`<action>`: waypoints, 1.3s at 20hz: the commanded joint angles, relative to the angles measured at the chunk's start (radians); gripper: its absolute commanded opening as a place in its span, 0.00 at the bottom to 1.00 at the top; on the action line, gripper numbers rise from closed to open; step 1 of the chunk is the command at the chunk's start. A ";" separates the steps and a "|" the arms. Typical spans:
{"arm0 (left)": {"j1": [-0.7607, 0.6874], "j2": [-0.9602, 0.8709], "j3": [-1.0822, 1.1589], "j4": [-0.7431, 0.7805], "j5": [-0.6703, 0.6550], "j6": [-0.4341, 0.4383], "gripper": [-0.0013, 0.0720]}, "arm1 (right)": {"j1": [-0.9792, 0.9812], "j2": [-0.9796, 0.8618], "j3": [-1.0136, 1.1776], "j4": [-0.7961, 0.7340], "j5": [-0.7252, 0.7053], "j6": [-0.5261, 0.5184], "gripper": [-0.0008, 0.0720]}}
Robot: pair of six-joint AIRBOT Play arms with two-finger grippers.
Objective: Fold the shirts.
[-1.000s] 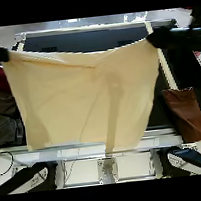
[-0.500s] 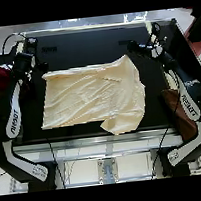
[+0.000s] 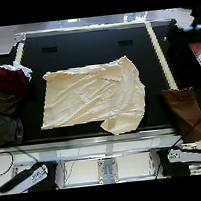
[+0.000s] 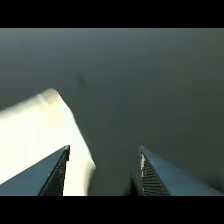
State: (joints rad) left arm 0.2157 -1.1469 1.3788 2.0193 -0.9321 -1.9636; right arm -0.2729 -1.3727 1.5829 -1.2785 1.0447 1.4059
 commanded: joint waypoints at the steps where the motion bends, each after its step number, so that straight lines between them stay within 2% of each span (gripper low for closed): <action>1: 0.152 0.337 -0.466 -0.173 0.041 -0.079 0.98 | -0.126 0.225 -0.426 0.100 0.159 -0.013 0.69; 4: 0.199 0.545 -0.766 -0.413 0.064 -0.079 0.98 | -0.132 0.334 -0.894 0.282 0.060 0.013 0.69; 6: 0.197 0.624 -0.847 -0.562 0.063 -0.078 0.98 | -0.132 0.330 -1.072 0.446 0.033 -0.030 0.69; 8: 0.195 0.668 -0.864 -0.646 0.057 -0.063 0.98 | -0.131 0.307 -1.159 0.587 0.020 -0.125 0.69; 11: 0.195 0.691 -0.864 -0.663 0.048 -0.057 0.98 | -0.131 0.243 -1.183 0.612 0.003 -0.144 0.69; 15: 0.195 0.694 -0.864 -0.671 -0.005 -0.048 0.98 | -0.102 0.182 -1.183 0.719 -0.025 -0.217 0.69; 17: 0.195 0.693 -0.864 -0.670 -0.031 -0.047 0.98 | -0.074 0.177 -1.183 0.734 -0.085 -0.216 0.54; 19: 0.195 0.693 -0.865 -0.670 -0.076 -0.015 0.98 | -0.048 0.177 -1.181 0.765 -0.151 -0.216 0.51; 20: 0.195 0.694 -0.870 -0.666 -0.110 -0.013 0.98 | -0.037 0.177 -1.177 0.780 -0.181 -0.216 0.38; 21: 0.195 0.694 -0.884 -0.659 -0.140 -0.013 0.98 | -0.026 0.176 -1.170 0.793 -0.205 -0.216 0.20; 23: 0.196 0.694 -0.951 -0.660 -0.180 -0.031 0.98 | -0.018 0.173 -1.152 0.798 -0.207 -0.225 0.15; 24: 0.195 0.694 -1.001 -0.665 -0.179 -0.083 0.98 | -0.017 0.171 -1.144 0.801 -0.201 -0.225 0.04; 26: 0.195 0.697 -1.095 -0.691 -0.143 -0.160 0.98 | -0.017 0.171 -1.141 0.816 -0.200 -0.229 0.04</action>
State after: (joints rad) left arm 0.4103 -0.4526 0.3847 1.3533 -1.0729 -2.0369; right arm -0.2989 -1.1988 0.4316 -0.4923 0.8639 1.1854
